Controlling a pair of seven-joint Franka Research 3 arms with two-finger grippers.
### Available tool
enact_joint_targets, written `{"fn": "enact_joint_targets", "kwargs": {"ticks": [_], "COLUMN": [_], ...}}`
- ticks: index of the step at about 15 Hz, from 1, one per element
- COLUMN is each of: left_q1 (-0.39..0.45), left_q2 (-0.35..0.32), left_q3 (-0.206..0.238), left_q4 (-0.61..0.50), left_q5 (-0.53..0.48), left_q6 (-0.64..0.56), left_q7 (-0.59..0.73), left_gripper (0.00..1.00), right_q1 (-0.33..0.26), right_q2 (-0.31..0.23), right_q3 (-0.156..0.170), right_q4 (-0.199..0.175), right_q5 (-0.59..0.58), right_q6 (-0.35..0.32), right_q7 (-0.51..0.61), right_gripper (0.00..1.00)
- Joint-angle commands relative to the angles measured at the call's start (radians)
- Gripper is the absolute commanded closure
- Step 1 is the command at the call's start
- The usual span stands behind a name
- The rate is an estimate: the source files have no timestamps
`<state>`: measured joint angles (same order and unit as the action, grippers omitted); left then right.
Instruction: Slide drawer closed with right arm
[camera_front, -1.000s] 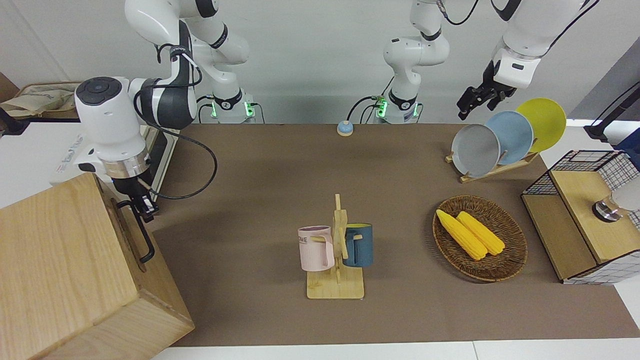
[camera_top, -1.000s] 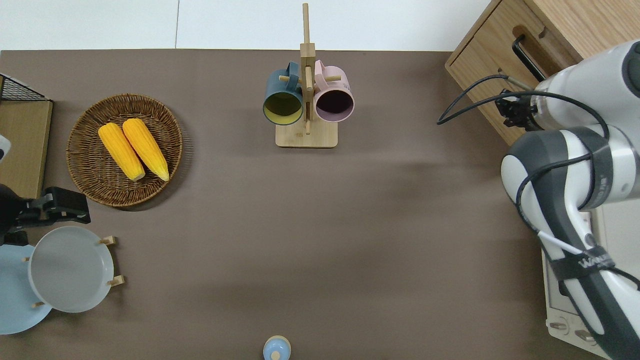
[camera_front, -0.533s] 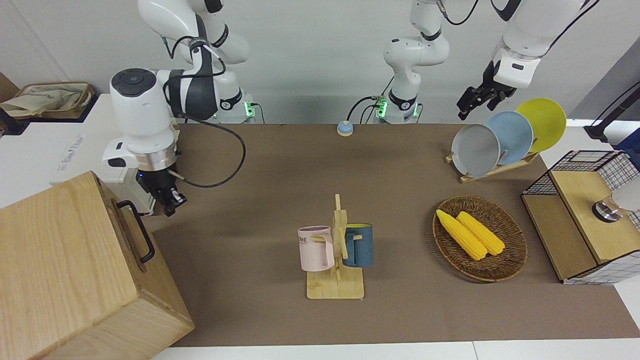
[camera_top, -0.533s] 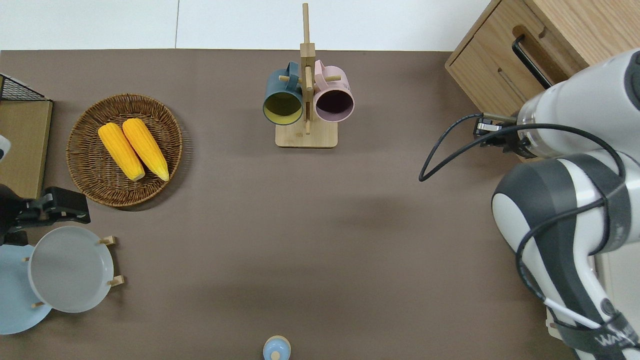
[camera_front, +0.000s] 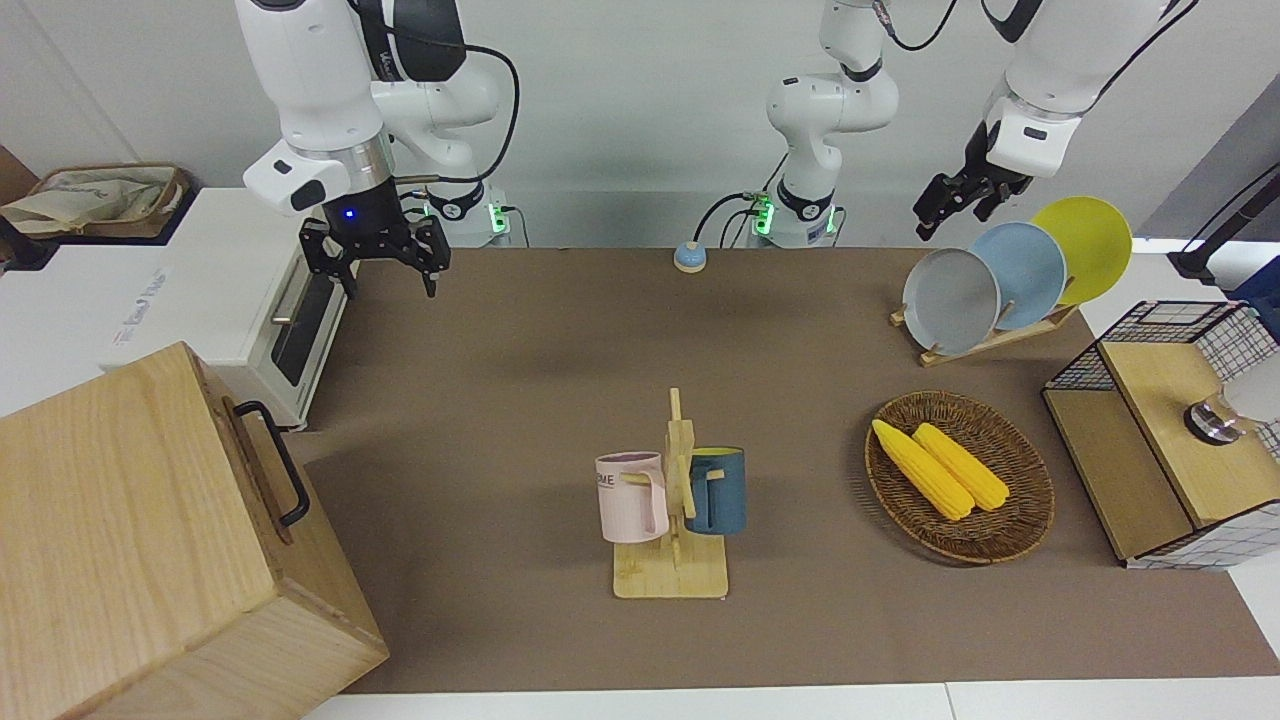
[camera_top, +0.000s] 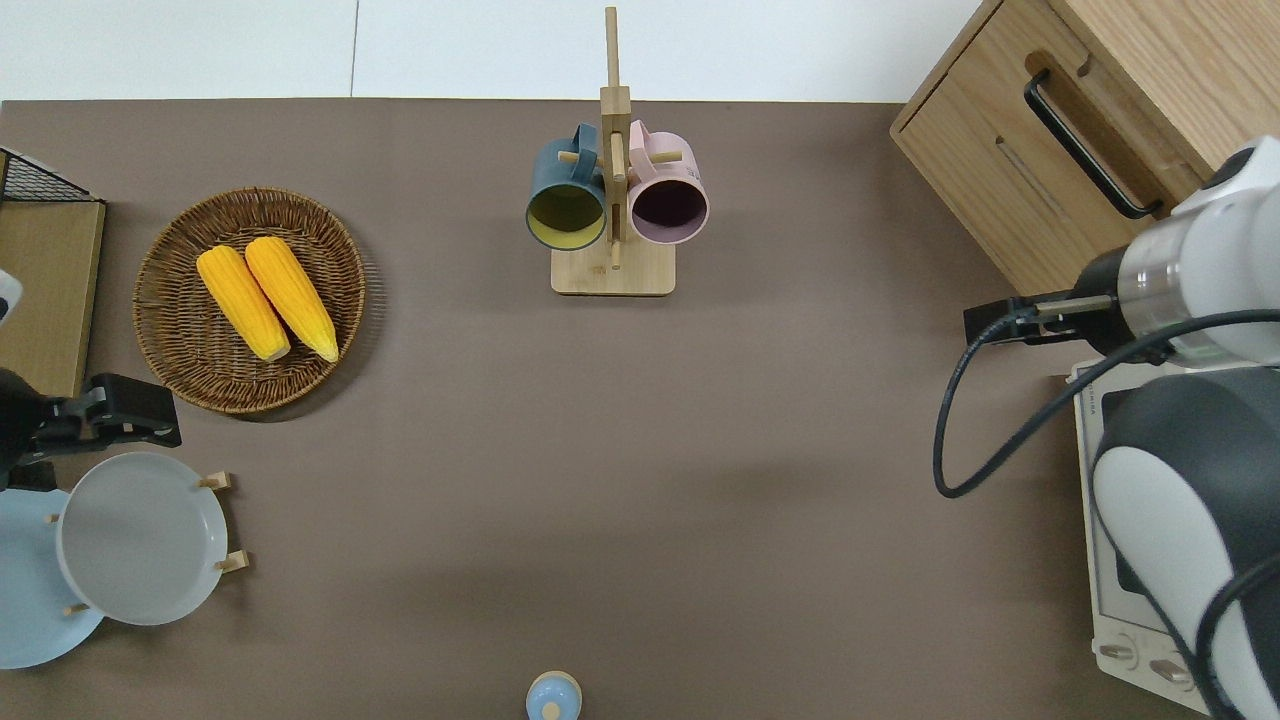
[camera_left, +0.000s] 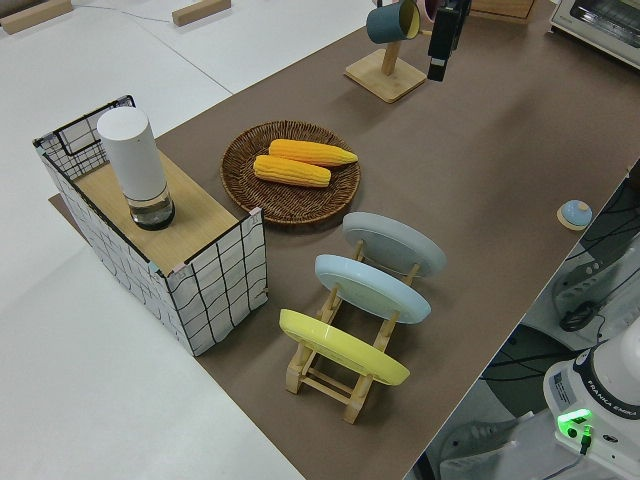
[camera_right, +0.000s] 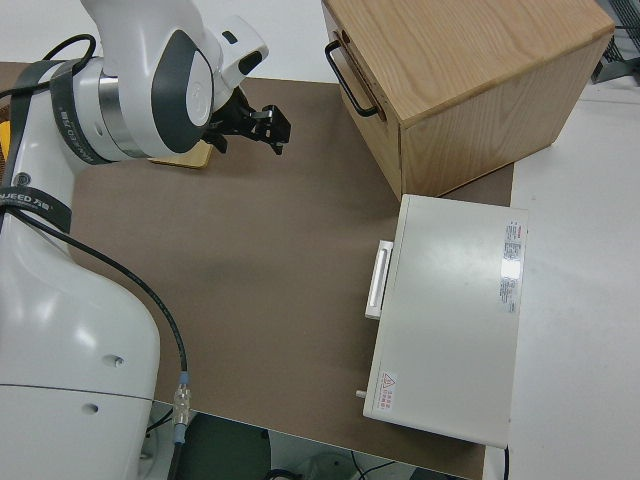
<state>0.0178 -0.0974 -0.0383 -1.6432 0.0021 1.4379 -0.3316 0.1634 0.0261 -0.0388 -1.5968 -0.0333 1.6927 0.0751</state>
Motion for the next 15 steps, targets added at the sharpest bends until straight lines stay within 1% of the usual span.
{"fn": "enact_joint_targets", "kwargs": {"ticks": [1,2,3,4,7,9,11,15], "left_q1": [-0.004,-0.004,-0.004,-0.004,-0.004,-0.004,-0.004,-0.004], "left_q2": [-0.008,-0.008,-0.008,-0.008,-0.008,-0.008,-0.008,-0.008], "left_q3": [0.006,0.006,0.006,0.006,0.006,0.006,0.006,0.006], "left_q4": [0.0,0.0,0.0,0.0,0.0,0.0,0.0,0.0], "left_q5": [-0.005,-0.005,-0.005,-0.005,-0.005,-0.005,-0.005,-0.005], "left_q6": [-0.002,-0.002,-0.002,-0.002,-0.002,-0.002,-0.002,-0.002], "left_q7": [0.009,0.009,0.009,0.009,0.009,0.009,0.009,0.009], "left_gripper": [0.01,0.01,0.01,0.01,0.01,0.01,0.01,0.01], "right_q1": [0.008,-0.016,-0.037,-0.041,-0.039,-0.047,-0.054,-0.05], "right_q2": [-0.041,-0.043,-0.041,-0.038,-0.04,-0.04,-0.04,-0.043], "right_q3": [-0.044,-0.03,-0.018,-0.013,-0.012,-0.013,-0.013,-0.013], "right_q4": [-0.023,-0.023,-0.019,-0.009,-0.005,-0.003,-0.003,-0.003], "right_q5": [0.036,0.035,0.035,0.029,0.016,0.018,0.016,0.015], "right_q6": [-0.039,-0.042,-0.059,-0.079,-0.09,-0.117,-0.116,-0.12], "right_q7": [-0.107,-0.107,-0.109,-0.11,-0.107,-0.106,-0.106,-0.107], "right_gripper": [0.015,0.015,0.015,0.015,0.015,0.015,0.015,0.015]}}
